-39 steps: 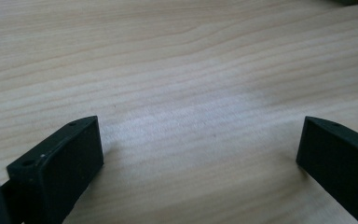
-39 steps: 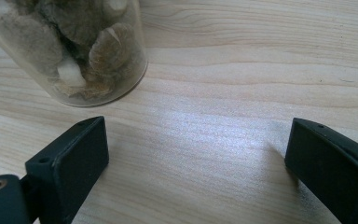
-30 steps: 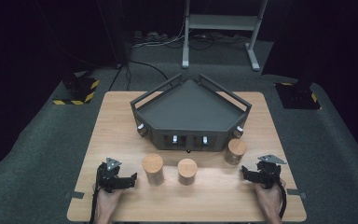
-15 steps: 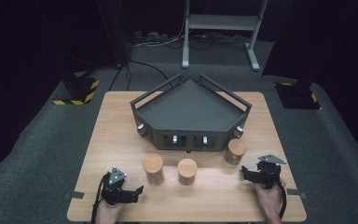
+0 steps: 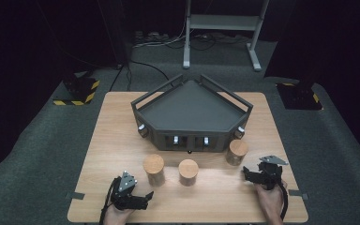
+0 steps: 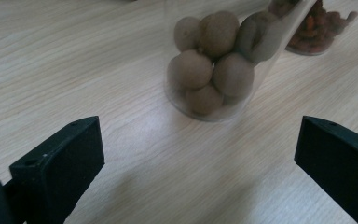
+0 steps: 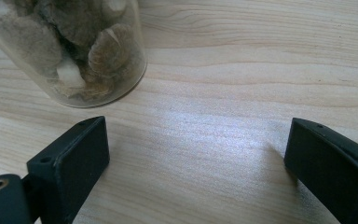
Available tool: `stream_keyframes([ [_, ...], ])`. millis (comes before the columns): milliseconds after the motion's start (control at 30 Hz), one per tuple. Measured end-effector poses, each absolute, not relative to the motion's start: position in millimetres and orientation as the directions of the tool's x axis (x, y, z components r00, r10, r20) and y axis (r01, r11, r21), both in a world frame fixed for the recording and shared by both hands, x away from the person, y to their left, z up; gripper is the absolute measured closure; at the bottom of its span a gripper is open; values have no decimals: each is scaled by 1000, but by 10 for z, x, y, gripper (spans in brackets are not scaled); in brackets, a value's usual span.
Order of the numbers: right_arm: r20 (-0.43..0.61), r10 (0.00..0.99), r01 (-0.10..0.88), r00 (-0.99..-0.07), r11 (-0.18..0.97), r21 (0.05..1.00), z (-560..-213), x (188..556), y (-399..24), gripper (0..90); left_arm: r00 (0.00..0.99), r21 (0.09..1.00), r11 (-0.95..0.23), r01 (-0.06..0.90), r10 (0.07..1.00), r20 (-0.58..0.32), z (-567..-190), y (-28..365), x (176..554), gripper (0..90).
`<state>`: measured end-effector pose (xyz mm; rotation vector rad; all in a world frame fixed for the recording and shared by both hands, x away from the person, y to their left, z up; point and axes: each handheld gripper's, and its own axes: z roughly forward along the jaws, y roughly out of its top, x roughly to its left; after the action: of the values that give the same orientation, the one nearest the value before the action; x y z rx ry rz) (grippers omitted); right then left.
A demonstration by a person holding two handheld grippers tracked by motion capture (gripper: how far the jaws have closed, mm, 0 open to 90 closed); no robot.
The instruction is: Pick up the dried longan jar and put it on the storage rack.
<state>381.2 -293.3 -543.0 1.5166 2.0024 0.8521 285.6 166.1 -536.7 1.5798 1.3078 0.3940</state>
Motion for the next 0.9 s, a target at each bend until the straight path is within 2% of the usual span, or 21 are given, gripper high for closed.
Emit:
stream_keyframes([
  [900,-9,963,661,-268,191,725,-5430,3811,-2933,58,361,868,143,476,868,-340,-5307,1273,3113,63],
])
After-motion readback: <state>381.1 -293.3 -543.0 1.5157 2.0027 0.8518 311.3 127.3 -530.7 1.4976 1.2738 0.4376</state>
